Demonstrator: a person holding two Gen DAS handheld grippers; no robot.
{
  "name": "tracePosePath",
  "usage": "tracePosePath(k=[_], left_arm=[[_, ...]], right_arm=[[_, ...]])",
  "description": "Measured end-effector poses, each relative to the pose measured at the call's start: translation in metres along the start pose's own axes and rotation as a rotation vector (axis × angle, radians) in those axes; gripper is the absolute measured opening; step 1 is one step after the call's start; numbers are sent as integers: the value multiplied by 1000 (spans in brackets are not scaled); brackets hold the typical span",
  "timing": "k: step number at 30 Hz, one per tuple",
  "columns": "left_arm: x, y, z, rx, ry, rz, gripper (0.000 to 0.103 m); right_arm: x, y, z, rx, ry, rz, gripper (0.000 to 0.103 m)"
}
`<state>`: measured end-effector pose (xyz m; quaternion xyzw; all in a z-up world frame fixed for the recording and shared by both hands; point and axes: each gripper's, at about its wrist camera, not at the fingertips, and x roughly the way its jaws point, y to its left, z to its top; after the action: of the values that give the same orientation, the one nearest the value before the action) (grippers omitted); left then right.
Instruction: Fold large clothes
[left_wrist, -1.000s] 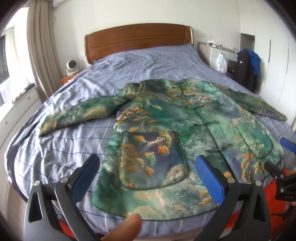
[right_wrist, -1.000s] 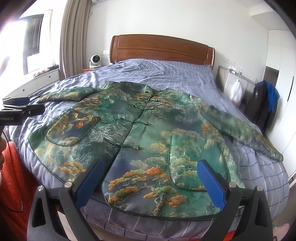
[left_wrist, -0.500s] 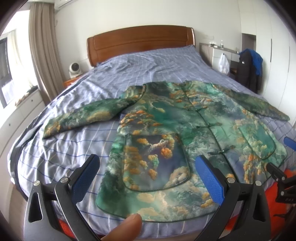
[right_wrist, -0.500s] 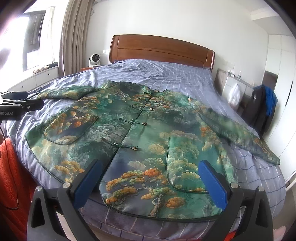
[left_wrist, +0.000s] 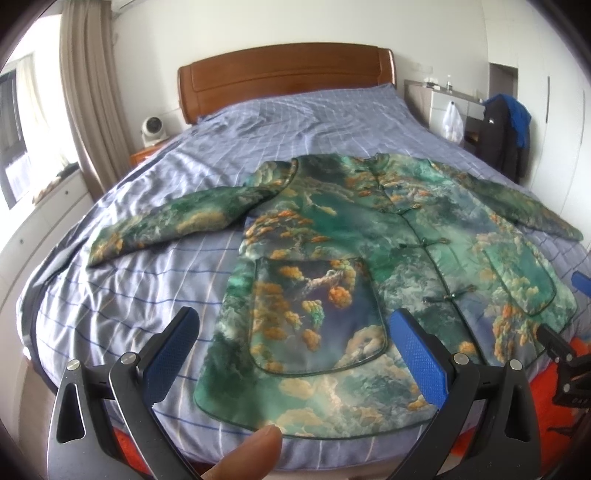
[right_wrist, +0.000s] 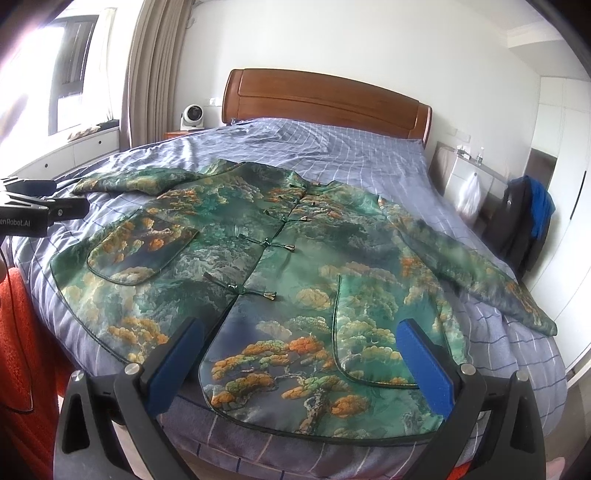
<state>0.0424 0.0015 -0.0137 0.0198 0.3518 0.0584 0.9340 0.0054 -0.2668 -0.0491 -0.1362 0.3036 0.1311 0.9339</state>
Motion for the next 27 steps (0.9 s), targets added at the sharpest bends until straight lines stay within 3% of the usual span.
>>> tracePosePath(k=[27], left_arm=[[-1, -2, 0, 14, 2, 0, 103]], right_arm=[[1, 3, -4, -16, 13, 4, 102]])
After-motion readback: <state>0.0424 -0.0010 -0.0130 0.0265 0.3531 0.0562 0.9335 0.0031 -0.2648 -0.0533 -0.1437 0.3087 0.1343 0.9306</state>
